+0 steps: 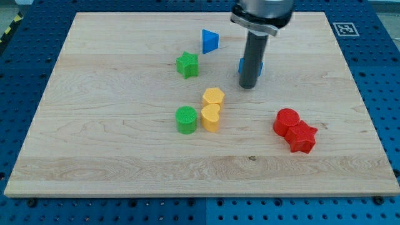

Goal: Place your arm bottom of the green circle

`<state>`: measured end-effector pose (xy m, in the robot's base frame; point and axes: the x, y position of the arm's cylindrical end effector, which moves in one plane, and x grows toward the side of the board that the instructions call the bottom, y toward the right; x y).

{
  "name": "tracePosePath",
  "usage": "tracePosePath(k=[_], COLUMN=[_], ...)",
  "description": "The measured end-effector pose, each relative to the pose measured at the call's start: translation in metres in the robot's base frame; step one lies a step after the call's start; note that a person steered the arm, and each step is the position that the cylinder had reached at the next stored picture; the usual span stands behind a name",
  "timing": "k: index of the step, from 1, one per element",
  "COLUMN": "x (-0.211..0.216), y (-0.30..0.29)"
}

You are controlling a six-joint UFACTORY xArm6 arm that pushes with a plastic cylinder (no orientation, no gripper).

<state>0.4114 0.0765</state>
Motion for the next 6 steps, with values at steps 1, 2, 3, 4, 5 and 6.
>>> tracePosePath(k=[1,2,3,4,5,6], x=[-0.003,-0.002,-0.002,-0.002,0.004,0.032], y=[-0.019,-0.017,-0.046,-0.082,-0.115,-0.137])
